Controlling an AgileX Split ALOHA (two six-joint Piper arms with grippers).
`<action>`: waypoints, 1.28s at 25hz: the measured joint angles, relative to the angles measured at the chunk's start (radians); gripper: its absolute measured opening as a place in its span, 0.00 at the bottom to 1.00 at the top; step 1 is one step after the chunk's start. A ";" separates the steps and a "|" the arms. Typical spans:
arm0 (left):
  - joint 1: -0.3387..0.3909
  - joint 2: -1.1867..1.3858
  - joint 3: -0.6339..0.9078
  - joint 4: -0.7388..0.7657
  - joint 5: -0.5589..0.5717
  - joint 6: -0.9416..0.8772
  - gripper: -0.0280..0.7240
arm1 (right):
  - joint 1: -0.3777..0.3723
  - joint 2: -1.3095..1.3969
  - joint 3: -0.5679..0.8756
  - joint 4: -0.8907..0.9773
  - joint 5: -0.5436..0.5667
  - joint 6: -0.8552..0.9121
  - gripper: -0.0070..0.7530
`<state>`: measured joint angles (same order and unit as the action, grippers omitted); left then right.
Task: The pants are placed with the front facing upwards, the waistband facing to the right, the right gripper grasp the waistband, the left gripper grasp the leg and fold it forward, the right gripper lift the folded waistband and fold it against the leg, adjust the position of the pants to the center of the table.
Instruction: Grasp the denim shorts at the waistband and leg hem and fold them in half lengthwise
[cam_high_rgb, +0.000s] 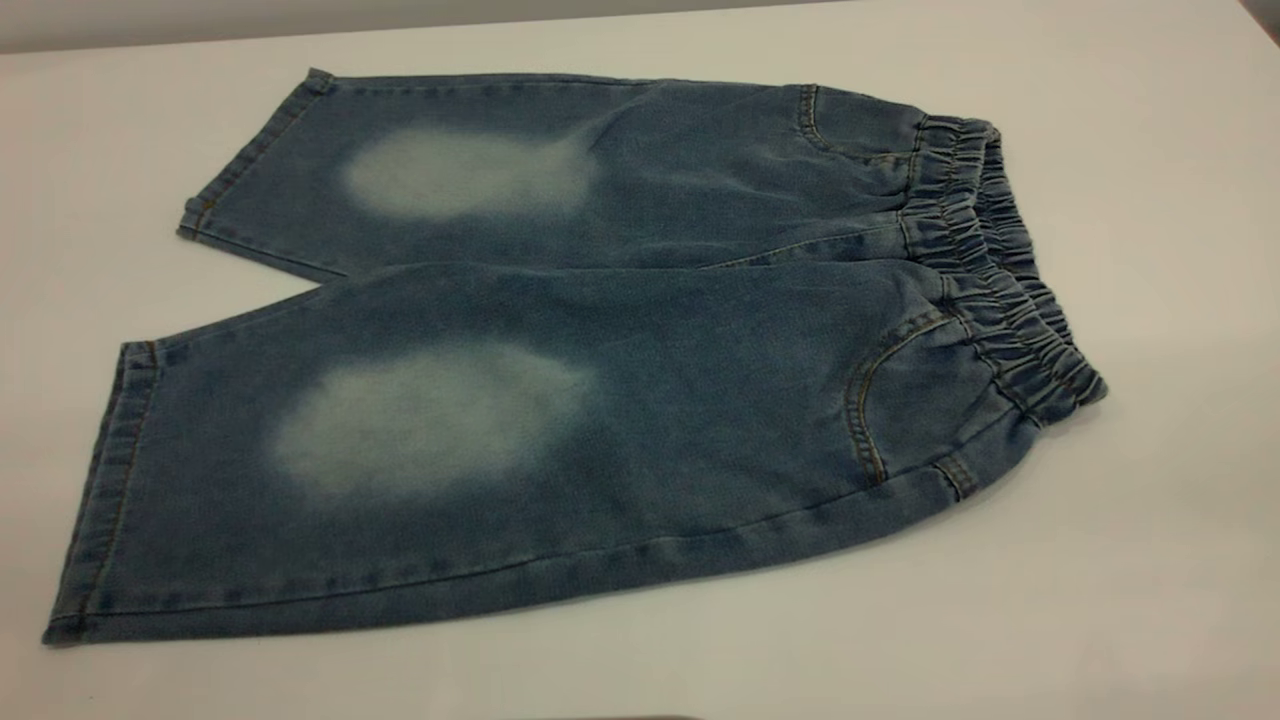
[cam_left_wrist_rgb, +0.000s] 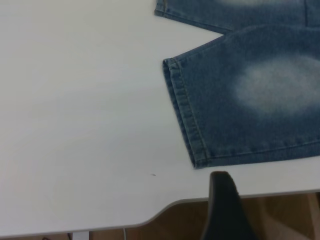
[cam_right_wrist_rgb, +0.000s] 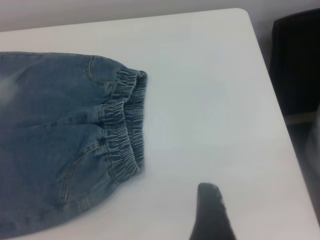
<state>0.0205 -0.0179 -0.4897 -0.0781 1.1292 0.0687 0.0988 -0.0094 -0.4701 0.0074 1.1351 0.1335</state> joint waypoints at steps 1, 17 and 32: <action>0.000 0.000 0.000 0.000 0.000 0.000 0.56 | 0.000 0.000 0.000 0.000 0.000 0.000 0.59; 0.000 0.012 -0.019 -0.004 -0.012 -0.027 0.56 | 0.000 0.073 -0.010 0.045 -0.007 -0.004 0.59; 0.000 0.845 -0.202 -0.233 -0.330 0.383 0.64 | 0.000 0.861 -0.024 0.436 -0.374 -0.355 0.72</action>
<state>0.0205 0.8269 -0.6917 -0.3107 0.7996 0.4519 0.0988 0.8512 -0.4942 0.4438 0.7615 -0.2211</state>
